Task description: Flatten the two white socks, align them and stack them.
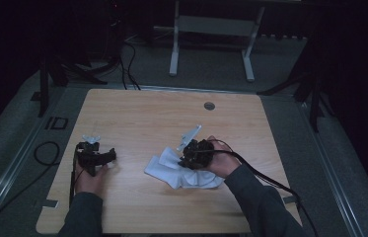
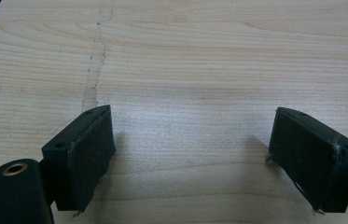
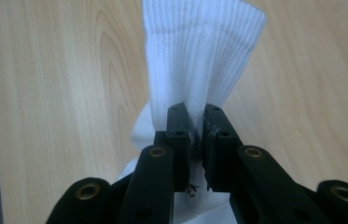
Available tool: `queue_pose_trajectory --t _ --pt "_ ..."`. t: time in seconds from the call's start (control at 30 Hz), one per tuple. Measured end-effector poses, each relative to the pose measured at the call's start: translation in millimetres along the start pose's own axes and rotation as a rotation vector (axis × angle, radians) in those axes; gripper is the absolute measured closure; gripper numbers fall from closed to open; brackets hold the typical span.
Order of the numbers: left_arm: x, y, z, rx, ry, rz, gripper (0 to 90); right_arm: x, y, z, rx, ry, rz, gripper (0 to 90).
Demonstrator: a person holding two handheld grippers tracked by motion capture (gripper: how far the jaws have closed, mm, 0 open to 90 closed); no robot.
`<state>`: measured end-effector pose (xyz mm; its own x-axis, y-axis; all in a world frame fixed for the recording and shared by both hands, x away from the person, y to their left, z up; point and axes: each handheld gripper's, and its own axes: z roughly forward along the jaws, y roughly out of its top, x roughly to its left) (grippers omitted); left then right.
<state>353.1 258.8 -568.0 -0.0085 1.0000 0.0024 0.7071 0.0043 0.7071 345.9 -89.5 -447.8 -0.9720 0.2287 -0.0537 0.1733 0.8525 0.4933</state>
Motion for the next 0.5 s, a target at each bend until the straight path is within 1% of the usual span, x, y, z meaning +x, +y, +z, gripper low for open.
queue_pose_trajectory --t 0.03,0.13,0.2,0.23,0.27,0.3,0.33,0.43,0.5 --pt "0.0 0.0 0.0 0.000 0.000 0.000 14.2 2.0 -0.5 10.9 0.007 0.001 0.014 81.7" --pt "0.0 0.0 0.0 0.000 0.000 0.000 14.2 3.4 -0.3 23.3 0.015 -0.004 0.029 81.7" --pt "0.0 0.0 0.0 0.000 0.000 0.000 14.2 3.4 -0.3 23.3 0.015 -0.004 0.029 81.7" --pt "0.0 0.0 0.0 0.000 0.000 0.000 14.2 3.1 0.0 26.7 0.016 -0.004 0.037 81.7" --pt "0.0 0.0 0.1 -0.002 -0.001 0.000 14.2 0.1 0.6 35.9 0.005 0.009 0.066 81.7" --pt "0.0 0.0 0.1 -0.002 -0.001 0.000 14.2 0.1 0.6 35.9 0.005 0.009 0.066 81.7" --pt "0.0 0.0 0.0 0.000 0.000 0.000 14.2 -1.4 0.9 41.4 -0.002 0.019 0.087 81.6" --pt "0.0 0.0 0.0 0.000 0.000 0.000 14.2 -1.6 1.6 49.5 -0.004 0.019 0.099 81.5" --pt "0.0 0.0 0.0 0.000 0.000 0.000 14.2 -1.0 2.5 54.1 0.004 0.003 0.096 81.4"
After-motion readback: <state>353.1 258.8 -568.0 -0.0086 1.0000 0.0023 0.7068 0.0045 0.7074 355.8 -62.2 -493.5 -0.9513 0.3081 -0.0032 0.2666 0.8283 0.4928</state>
